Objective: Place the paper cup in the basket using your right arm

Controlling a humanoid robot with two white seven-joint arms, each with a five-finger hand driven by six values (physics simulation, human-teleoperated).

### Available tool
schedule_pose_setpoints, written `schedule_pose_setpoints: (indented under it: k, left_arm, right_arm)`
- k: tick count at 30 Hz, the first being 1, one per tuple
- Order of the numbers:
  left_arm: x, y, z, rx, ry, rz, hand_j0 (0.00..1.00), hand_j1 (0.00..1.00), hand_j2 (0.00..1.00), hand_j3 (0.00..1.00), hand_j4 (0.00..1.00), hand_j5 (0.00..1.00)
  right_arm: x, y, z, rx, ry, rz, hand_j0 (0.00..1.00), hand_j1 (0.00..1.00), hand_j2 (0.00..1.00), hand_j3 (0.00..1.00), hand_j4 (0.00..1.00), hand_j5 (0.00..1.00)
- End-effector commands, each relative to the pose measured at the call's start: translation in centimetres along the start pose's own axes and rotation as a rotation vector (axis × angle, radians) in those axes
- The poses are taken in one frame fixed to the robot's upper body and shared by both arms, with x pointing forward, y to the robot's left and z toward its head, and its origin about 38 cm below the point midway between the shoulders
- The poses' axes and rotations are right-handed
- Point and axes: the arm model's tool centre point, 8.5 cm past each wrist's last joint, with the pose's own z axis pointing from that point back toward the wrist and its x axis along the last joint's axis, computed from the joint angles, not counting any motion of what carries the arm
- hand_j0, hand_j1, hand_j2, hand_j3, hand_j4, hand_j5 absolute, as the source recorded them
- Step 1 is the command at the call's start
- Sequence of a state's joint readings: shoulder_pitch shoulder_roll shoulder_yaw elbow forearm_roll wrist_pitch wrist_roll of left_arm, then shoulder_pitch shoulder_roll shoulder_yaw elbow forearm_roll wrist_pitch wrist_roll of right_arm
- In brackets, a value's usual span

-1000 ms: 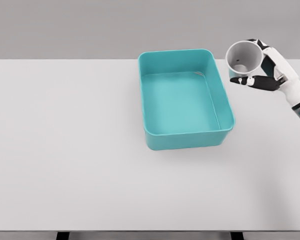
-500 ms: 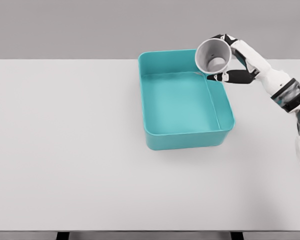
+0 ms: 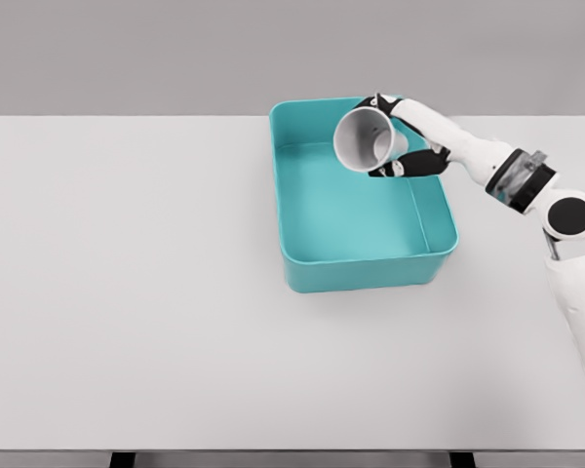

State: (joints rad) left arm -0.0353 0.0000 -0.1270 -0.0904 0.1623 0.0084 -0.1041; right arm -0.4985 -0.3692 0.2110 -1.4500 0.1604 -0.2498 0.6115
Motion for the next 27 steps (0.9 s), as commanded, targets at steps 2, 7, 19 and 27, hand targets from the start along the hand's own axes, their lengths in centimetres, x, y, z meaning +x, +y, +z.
schedule_pose_setpoints:
  k: [2,7,19,27]
  left_arm:
    - [0.0,0.0,0.0,0.000,0.001,0.002,1.00,1.00,1.00,1.00,1.00,1.00]
    - [0.0,0.0,0.0,0.000,0.001,0.000,1.00,1.00,1.00,1.00,1.00,1.00]
    - [0.0,0.0,0.0,0.000,0.001,0.000,1.00,1.00,1.00,1.00,1.00,1.00]
    - [0.0,0.0,0.0,0.000,-0.001,0.000,1.00,1.00,1.00,1.00,1.00,1.00]
  right_arm:
    - [-0.1,0.6,-0.4,0.031,0.037,0.036,0.50,0.50,0.50,0.50,0.50,0.50]
    - [-0.3,1.3,-1.0,0.074,0.086,0.082,0.50,0.50,0.50,0.50,0.50,0.50]
    - [-0.4,0.7,-1.3,0.078,0.139,0.094,0.97,0.97,0.97,0.97,0.97,0.97]
    - [-0.4,-0.5,-0.8,0.045,0.137,0.087,0.99,0.99,0.99,0.99,0.99,0.99]
